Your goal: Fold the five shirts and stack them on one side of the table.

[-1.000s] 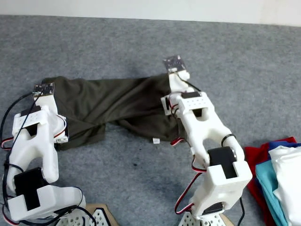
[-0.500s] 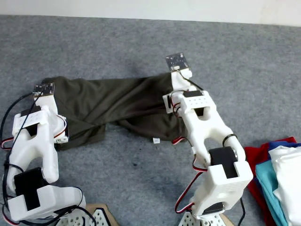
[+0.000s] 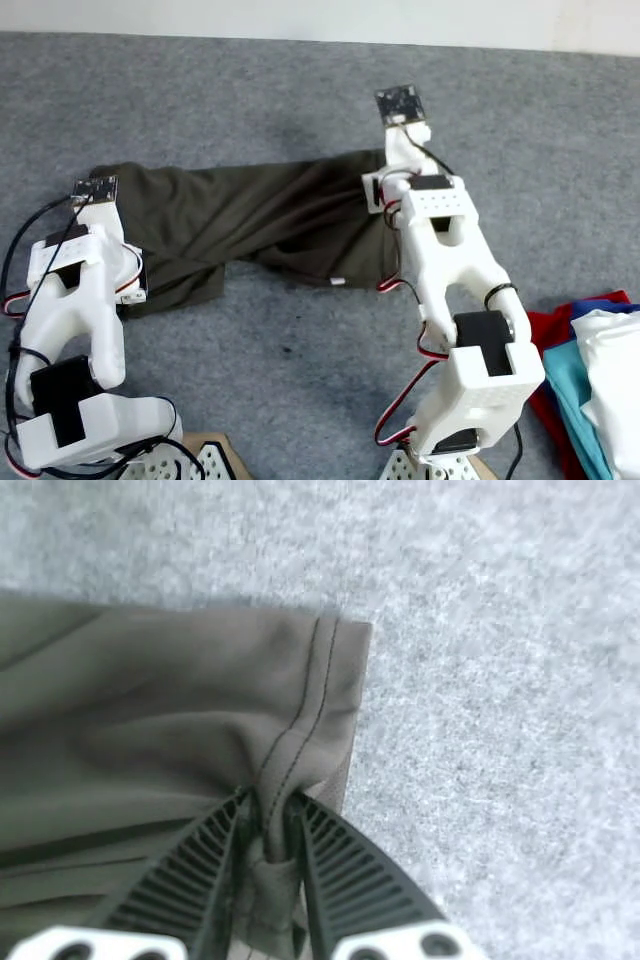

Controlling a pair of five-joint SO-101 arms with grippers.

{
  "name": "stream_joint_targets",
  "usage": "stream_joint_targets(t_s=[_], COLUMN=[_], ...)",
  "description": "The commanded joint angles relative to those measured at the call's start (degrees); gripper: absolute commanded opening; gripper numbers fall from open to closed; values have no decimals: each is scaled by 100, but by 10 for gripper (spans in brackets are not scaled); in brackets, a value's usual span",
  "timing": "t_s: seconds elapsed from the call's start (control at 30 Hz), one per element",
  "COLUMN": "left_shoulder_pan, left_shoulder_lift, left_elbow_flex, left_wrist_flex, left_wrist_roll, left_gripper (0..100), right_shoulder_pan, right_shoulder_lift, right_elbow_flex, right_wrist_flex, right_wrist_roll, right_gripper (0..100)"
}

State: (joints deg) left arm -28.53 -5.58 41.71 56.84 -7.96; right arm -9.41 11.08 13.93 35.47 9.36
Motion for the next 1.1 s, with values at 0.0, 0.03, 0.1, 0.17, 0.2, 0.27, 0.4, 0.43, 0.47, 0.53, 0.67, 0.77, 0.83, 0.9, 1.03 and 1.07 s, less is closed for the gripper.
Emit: stream_joint_targets(t_s=[0.0,0.03,0.1,0.17,0.2,0.27,0.4,0.43,0.47,0.53,0.67,0.77,0.83,0.9,1.03,1.07], left_shoulder_pan=[48,48,48,48,48,48,48,40,40,40,40,40,40,40,40,40], left_shoulder_lift=[-163,-163,-163,-163,-163,-163,-163,-163,-163,-163,-163,-163,-163,-163,-163,-163], left_elbow_flex=[4,4,4,4,4,4,4,4,4,4,4,4,4,4,4,4], left_wrist_flex=[-44,-44,-44,-44,-44,-44,-44,-44,-44,-44,-44,-44,-44,-44,-44,-44], left_wrist_roll=[-53,-53,-53,-53,-53,-53,-53,-53,-53,-53,-53,-53,-53,-53,-53,-62], left_gripper=[8,8,8,8,8,8,8,8,8,8,8,8,8,8,8,8], right_shoulder_pan=[171,171,171,171,154,48,-259,-321,-356,-374,-391,-549,-716,-884,-1130,-1130], right_shoulder_lift=[-418,-426,-426,-426,-426,-426,-426,-426,-400,-418,-435,-453,-523,-708,-1279,-1385], right_elbow_flex=[-541,-637,-822,-989,-1051,-1086,-1059,-1051,-1042,-954,-866,-875,-848,-567,233,444], right_wrist_flex=[356,479,760,1112,1244,1481,1824,1859,1877,1868,2070,2510,2703,2756,2527,2378], right_wrist_roll=[62,70,79,79,88,185,237,237,237,237,273,281,299,545,730,756], right_gripper=[12,13,23,76,103,141,98,74,47,2,28,77,133,185,221,221])
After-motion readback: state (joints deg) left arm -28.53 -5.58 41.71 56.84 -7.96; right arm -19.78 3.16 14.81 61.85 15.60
